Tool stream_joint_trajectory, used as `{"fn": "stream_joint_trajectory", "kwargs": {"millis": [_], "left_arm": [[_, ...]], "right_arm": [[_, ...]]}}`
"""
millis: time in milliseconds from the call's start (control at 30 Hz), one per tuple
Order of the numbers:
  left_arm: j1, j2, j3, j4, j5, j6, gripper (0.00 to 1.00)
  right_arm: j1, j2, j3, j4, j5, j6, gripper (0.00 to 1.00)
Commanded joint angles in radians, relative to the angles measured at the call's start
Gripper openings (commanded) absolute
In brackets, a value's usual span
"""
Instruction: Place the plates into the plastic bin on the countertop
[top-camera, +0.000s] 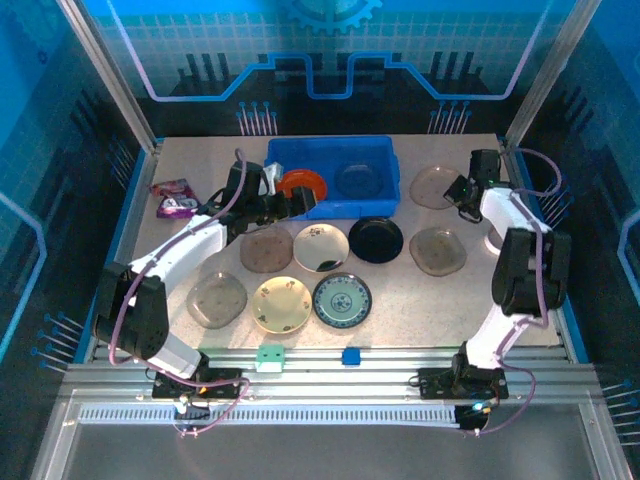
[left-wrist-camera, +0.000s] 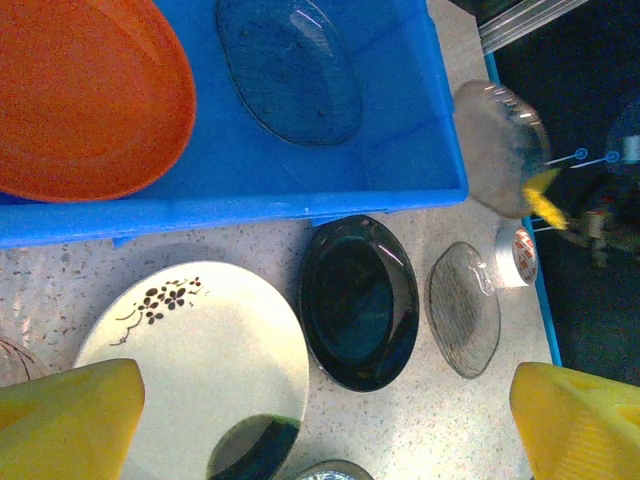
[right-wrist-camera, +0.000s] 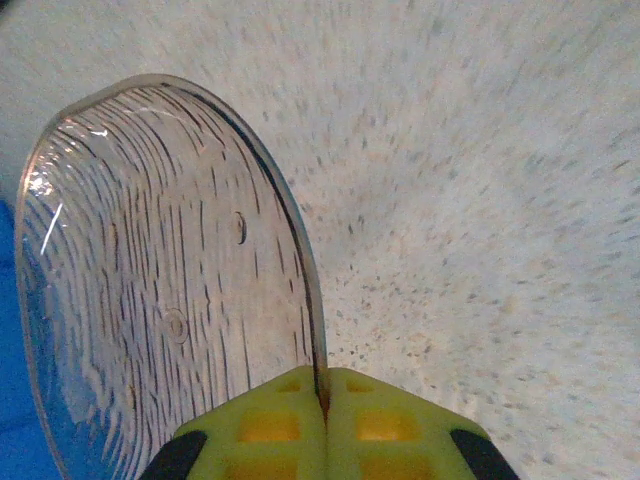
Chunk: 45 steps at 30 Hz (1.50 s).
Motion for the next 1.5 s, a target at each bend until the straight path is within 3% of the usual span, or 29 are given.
{"fn": "stream_joint_trajectory", "kwargs": {"millis": [0,167,433,700,900,1233,1333,1467], "left_arm": [[-0.007,0.026,0.032,0.014,0.014,-0.021,0.95],[-0.013,0.047,0.061,0.004,0.021,-0.020,0.93],[-0.018,0.058,0.087,0.020,0.025,-0.028,0.87],[-0.020,0.058,0.095,0.026,0.028,-0.021,0.72],[-0.030,0.067,0.089,0.038,0.042,-0.020,0.70],[-0.044,0.076,0.083,0.047,0.066,-0.038,0.37],[-0.048,0.075,0.083,0.047,0.068,-0.038,0.33],[-0.052,0.076,0.078,0.050,0.062,-0.040,0.01]], "right_arm": [[0.020,-0.136,-0.021,-0.021,0.116,-0.040,0.00],[0.092,-0.268,-0.018,-0.062,0.160,-0.093,0.00],[0.221,-0.302,-0.020,-0.108,-0.123,-0.111,0.00],[0.396,-0.279,-0.075,-0.112,-0.244,-0.103,0.00],[0.498,-0.265,-0.087,-0.118,-0.289,-0.082,0.00],[0.534,-0.271,-0.087,-0.067,-0.324,-0.033,0.00],[0.535,-0.266,-0.088,-0.040,-0.340,-0.012,0.00],[0.538,-0.254,-0.079,-0.026,-0.352,0.010,0.00]]}}
